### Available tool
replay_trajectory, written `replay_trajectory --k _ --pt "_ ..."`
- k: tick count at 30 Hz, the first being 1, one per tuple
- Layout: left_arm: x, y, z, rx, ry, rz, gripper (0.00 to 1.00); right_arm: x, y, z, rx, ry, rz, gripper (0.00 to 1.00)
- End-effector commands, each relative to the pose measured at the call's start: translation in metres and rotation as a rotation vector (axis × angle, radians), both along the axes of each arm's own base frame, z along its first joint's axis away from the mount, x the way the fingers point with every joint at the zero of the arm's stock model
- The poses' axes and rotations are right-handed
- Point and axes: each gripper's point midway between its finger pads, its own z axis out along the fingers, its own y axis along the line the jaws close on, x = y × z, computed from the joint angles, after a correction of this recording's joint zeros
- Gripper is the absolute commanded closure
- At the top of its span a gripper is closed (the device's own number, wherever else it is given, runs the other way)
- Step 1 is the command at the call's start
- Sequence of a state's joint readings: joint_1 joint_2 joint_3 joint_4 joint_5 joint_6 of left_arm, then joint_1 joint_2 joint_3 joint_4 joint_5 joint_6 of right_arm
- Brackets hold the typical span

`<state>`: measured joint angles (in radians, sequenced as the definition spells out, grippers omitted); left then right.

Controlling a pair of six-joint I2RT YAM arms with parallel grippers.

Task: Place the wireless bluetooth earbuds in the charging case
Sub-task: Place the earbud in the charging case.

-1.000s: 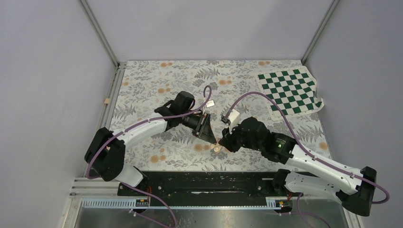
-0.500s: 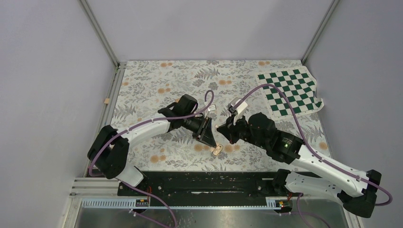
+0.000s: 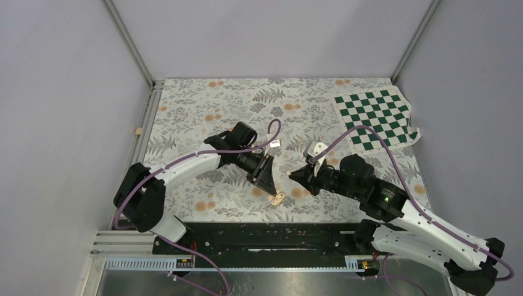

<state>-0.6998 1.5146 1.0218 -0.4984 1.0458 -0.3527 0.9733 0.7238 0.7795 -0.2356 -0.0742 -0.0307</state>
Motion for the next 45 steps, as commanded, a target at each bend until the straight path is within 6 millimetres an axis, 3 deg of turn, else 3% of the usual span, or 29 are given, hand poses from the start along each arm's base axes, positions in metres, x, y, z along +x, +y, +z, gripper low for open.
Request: replay_trajectory --k 1,8,14,27,45 --pt "-0.004 0.004 0.018 -0.037 -0.092 -0.097 1.00 -0.024 0.007 -0.006 -0.009 -0.044 0.231 1.00" --pt "-0.005 0.015 0.009 0.046 -0.126 -0.158 1.00 -0.044 0.019 -0.009 0.079 -0.029 0.421 1.00" --pt "-0.001 0.012 0.008 0.048 -0.134 -0.178 1.00 -0.055 0.029 -0.012 0.110 0.009 0.501 1.00" --pt "-0.008 0.008 0.014 0.005 -0.115 -0.213 1.00 -0.043 0.034 -0.041 0.100 -0.024 0.467 1.00" --pt "-0.011 0.007 0.019 -0.009 -0.117 -0.220 1.00 -0.045 0.044 -0.061 0.072 0.002 0.477 1.00"
